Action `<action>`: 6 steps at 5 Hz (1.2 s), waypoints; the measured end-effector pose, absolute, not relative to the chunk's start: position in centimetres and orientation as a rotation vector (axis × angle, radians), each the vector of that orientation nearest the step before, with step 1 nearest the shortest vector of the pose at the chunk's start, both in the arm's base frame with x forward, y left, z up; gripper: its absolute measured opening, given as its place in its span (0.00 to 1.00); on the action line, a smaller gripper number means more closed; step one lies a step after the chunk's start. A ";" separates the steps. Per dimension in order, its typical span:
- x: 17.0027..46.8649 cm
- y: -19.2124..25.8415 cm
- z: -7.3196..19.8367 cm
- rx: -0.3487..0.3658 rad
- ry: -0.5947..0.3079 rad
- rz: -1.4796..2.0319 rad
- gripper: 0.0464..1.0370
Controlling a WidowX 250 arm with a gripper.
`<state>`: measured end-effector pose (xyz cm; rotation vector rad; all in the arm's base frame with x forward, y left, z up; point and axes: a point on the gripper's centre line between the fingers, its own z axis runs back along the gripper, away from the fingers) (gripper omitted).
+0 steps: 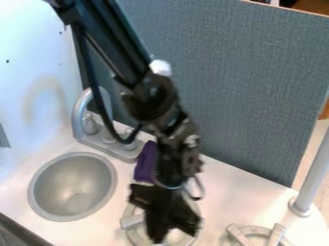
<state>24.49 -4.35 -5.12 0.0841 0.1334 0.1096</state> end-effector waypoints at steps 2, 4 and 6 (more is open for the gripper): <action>23.5 -1.6 -8.3 0.112 0.244 0.231 0.05; 23.0 1.6 -8.6 0.148 0.287 0.306 0.05; 22.6 3.5 -8.5 0.174 0.301 0.378 0.05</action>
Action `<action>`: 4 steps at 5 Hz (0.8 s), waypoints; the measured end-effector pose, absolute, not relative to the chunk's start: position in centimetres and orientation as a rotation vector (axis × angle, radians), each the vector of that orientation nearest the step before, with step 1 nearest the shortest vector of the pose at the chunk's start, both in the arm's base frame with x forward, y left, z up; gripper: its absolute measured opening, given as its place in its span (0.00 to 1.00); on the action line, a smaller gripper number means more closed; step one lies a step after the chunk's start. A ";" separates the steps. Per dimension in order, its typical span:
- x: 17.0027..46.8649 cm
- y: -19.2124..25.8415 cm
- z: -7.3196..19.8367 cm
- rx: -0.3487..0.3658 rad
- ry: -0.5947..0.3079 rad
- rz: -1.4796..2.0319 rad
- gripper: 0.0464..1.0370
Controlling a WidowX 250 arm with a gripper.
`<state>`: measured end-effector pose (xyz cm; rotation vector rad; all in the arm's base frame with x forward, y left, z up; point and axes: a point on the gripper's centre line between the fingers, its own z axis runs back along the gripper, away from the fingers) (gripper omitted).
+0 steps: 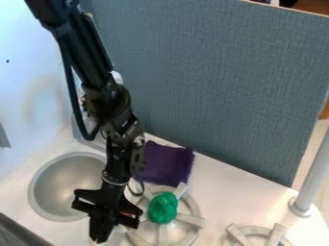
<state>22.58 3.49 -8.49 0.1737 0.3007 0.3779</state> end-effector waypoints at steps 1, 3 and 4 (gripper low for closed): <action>22.6 4.2 -8.5 0.183 0.295 0.412 0.05; 23.3 4.5 -9.3 0.205 0.302 0.441 0.05; 23.4 4.6 -9.6 0.211 0.309 0.451 0.05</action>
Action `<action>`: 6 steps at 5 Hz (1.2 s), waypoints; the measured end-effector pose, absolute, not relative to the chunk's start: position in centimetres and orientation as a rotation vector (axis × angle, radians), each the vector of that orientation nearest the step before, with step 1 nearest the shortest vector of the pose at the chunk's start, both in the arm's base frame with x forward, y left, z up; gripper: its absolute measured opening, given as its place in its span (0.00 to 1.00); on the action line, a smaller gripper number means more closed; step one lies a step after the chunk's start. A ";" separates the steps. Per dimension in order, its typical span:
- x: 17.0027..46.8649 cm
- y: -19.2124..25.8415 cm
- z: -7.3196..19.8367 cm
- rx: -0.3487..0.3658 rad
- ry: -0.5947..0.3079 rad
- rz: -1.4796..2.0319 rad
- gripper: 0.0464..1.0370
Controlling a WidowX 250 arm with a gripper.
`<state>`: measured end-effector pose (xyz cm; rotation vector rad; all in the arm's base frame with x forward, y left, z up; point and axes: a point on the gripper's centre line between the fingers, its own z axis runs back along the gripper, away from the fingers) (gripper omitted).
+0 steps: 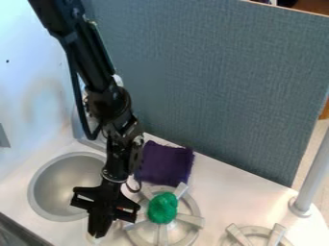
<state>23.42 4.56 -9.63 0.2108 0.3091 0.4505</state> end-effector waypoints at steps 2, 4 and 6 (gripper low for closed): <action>23.6 4.6 -10.4 0.226 0.329 0.504 0.27; 23.4 4.0 -9.2 0.182 0.273 0.492 0.88; 23.5 -0.5 -4.6 0.097 0.129 0.267 0.97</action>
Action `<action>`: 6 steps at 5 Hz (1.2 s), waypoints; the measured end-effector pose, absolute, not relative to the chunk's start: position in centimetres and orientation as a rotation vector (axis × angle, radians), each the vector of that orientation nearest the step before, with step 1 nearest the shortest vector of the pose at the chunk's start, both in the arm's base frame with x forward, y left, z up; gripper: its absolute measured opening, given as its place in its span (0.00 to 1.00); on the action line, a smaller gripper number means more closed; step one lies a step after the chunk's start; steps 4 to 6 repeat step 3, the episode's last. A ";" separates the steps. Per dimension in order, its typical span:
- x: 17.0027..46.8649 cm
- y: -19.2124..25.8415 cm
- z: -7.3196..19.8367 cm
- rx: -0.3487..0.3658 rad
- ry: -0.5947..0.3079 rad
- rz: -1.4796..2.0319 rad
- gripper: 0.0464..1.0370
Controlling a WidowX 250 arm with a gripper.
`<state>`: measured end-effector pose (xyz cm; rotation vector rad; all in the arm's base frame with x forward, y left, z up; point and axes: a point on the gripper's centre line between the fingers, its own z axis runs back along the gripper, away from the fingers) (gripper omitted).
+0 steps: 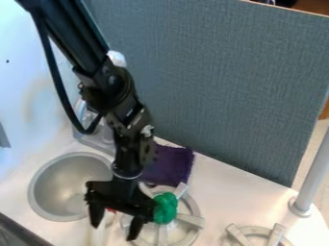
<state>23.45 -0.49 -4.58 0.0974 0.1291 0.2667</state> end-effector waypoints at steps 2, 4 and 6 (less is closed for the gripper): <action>22.7 -8.5 -3.4 0.017 0.023 -0.074 0.97; 22.7 -9.1 -4.0 0.035 0.054 -0.114 0.97; 22.7 -9.1 -4.0 0.035 0.054 -0.114 0.97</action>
